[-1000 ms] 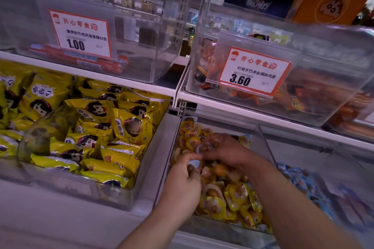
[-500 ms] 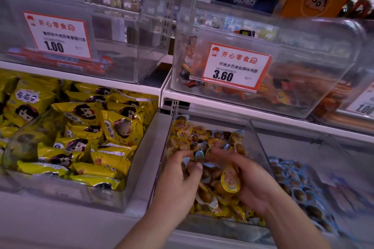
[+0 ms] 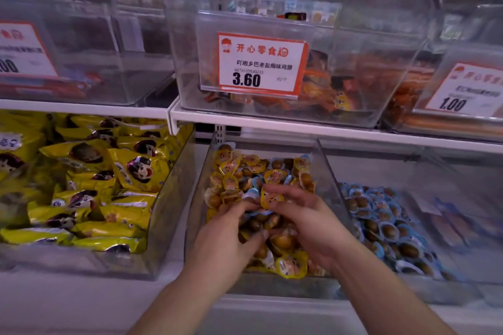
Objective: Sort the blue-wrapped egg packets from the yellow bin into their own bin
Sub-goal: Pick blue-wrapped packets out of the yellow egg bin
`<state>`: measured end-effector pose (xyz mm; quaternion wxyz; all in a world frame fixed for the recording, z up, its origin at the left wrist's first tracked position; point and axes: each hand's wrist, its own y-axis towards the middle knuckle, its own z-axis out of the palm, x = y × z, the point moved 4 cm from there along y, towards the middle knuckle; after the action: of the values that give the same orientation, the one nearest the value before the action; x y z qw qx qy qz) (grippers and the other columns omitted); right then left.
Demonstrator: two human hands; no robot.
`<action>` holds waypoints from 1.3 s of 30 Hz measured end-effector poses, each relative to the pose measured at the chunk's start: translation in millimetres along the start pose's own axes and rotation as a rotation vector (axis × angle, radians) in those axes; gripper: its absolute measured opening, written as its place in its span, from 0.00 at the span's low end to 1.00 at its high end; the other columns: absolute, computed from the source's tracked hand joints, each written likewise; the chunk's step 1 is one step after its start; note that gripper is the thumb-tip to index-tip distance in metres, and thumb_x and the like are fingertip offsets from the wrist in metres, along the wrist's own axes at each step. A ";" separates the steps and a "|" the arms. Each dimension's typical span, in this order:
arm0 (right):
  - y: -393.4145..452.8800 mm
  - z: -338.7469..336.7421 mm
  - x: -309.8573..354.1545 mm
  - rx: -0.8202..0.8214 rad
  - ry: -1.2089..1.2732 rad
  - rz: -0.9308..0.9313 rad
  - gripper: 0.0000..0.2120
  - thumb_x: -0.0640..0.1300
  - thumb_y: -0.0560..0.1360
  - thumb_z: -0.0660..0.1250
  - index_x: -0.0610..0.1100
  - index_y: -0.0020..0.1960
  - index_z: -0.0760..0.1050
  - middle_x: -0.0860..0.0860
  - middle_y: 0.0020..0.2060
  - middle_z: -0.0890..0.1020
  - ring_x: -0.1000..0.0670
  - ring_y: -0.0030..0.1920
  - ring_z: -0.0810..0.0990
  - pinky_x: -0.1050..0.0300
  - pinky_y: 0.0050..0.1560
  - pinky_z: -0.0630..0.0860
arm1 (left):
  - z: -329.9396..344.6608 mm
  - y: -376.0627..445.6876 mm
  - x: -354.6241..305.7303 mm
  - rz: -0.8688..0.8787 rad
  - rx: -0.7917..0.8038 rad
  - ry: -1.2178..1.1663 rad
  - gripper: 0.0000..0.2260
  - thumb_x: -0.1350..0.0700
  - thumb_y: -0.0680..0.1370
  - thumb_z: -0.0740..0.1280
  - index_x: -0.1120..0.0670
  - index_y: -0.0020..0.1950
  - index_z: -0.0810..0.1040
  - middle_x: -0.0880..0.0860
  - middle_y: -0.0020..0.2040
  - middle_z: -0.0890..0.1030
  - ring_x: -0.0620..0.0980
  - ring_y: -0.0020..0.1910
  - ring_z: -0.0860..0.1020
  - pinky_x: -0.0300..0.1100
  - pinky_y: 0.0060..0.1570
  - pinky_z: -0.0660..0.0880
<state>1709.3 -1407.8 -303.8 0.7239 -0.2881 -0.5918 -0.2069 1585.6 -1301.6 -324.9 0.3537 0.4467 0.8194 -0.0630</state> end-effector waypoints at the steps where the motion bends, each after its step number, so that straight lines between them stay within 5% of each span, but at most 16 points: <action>1: -1.0 -0.7 0.6 0.003 0.009 0.002 0.13 0.37 0.77 0.70 0.47 0.59 0.83 0.44 0.51 0.86 0.45 0.51 0.86 0.50 0.43 0.82 | 0.9 0.4 0.0 0.002 0.006 0.008 0.22 0.35 0.71 0.68 0.30 0.62 0.66 0.33 0.51 0.73 0.38 0.50 0.77 0.25 0.36 0.65; 4: -3.0 -5.8 2.8 -0.062 -0.075 -0.044 0.11 0.38 0.77 0.70 0.50 0.56 0.84 0.48 0.46 0.86 0.51 0.46 0.86 0.49 0.40 0.84 | 0.4 2.2 -0.2 0.009 0.021 -0.038 0.13 0.40 0.75 0.67 0.33 0.58 0.69 0.34 0.46 0.78 0.37 0.46 0.78 0.29 0.36 0.69; 7: -0.8 -22.2 9.0 -0.267 -0.483 -0.185 0.11 0.41 0.76 0.70 0.54 0.54 0.82 0.50 0.39 0.84 0.54 0.31 0.80 0.53 0.31 0.82 | -6.7 5.4 4.9 -0.066 -0.022 -0.175 0.05 0.49 0.79 0.66 0.37 0.49 0.75 0.36 0.38 0.81 0.38 0.36 0.79 0.39 0.34 0.76; 9: -0.2 -26.9 11.7 -0.327 -0.800 -0.254 0.11 0.44 0.74 0.69 0.55 0.55 0.81 0.53 0.38 0.84 0.56 0.29 0.78 0.60 0.30 0.77 | -9.1 5.4 6.5 -0.087 -0.033 -0.223 0.06 0.51 0.80 0.65 0.39 0.46 0.77 0.38 0.32 0.79 0.40 0.28 0.76 0.43 0.27 0.72; 11: 1.2 -24.1 8.7 -0.300 -1.114 -0.302 0.12 0.47 0.74 0.67 0.55 0.56 0.81 0.53 0.47 0.84 0.55 0.43 0.80 0.58 0.48 0.79 | -9.2 4.0 5.1 -0.095 -0.028 -0.220 0.06 0.52 0.80 0.65 0.40 0.46 0.77 0.39 0.31 0.79 0.40 0.27 0.75 0.43 0.26 0.70; 14: 6.9 -9.8 -3.1 -0.110 -1.394 -0.314 0.23 0.50 0.73 0.63 0.58 0.68 0.74 0.56 0.68 0.75 0.47 0.73 0.63 0.38 0.74 0.59 | -10.2 2.6 3.7 -0.116 -0.049 -0.214 0.06 0.52 0.80 0.65 0.41 0.46 0.78 0.41 0.32 0.79 0.40 0.30 0.77 0.40 0.27 0.70; 17: 17.1 -2.1 -6.9 0.046 -1.398 -0.295 0.34 0.48 0.74 0.62 0.58 0.79 0.58 0.56 0.76 0.65 0.49 0.79 0.52 0.37 0.78 0.46 | -10.5 1.7 2.1 -0.132 -0.048 -0.205 0.04 0.49 0.80 0.65 0.40 0.48 0.77 0.39 0.37 0.80 0.38 0.35 0.78 0.36 0.30 0.70; 21: 33.5 10.8 -9.8 0.218 -1.306 -0.215 0.35 0.51 0.77 0.60 0.59 0.80 0.50 0.54 0.80 0.57 0.48 0.79 0.56 0.44 0.79 0.55 | -11.0 0.4 -1.4 -0.130 -0.054 -0.153 0.10 0.41 0.76 0.67 0.36 0.57 0.73 0.38 0.43 0.81 0.38 0.43 0.79 0.39 0.40 0.76; 27: 50.4 26.9 -2.6 0.230 -1.341 -0.186 0.25 0.60 0.79 0.57 0.58 0.75 0.64 0.48 0.73 0.70 0.44 0.71 0.71 0.47 0.70 0.70 | -13.8 1.2 -3.1 -0.163 -0.080 -0.127 0.22 0.49 0.75 0.68 0.39 0.68 0.67 0.42 0.56 0.79 0.48 0.56 0.79 0.47 0.52 0.77; 32: 48.4 47.9 4.1 0.272 -1.289 -0.305 0.24 0.47 0.78 0.65 0.55 0.73 0.70 0.49 0.65 0.75 0.47 0.65 0.75 0.51 0.68 0.71 | -14.7 2.6 -0.1 -0.157 -0.066 -0.145 0.23 0.56 0.76 0.66 0.39 0.68 0.69 0.43 0.60 0.79 0.49 0.60 0.77 0.47 0.56 0.75; 35: 49.5 43.1 8.3 0.196 -1.209 -0.315 0.21 0.42 0.78 0.68 0.54 0.69 0.74 0.53 0.64 0.76 0.51 0.65 0.75 0.60 0.67 0.69 | -15.3 2.1 1.8 -0.144 -0.079 -0.192 0.20 0.57 0.76 0.66 0.39 0.64 0.71 0.40 0.55 0.80 0.46 0.56 0.78 0.43 0.53 0.75; 39: 46.5 32.7 6.2 0.116 -1.142 -0.305 0.17 0.44 0.80 0.67 0.53 0.68 0.76 0.52 0.62 0.77 0.51 0.62 0.75 0.58 0.64 0.71 | -13.8 3.9 5.4 -0.186 -0.150 -0.271 0.23 0.55 0.76 0.67 0.39 0.68 0.67 0.36 0.49 0.75 0.40 0.47 0.75 0.28 0.39 0.68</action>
<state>1716.3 -1351.1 -301.3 0.2673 -0.2253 -0.9327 -0.0881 1579.5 -1289.7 -317.3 0.4857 0.3288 0.8045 -0.0937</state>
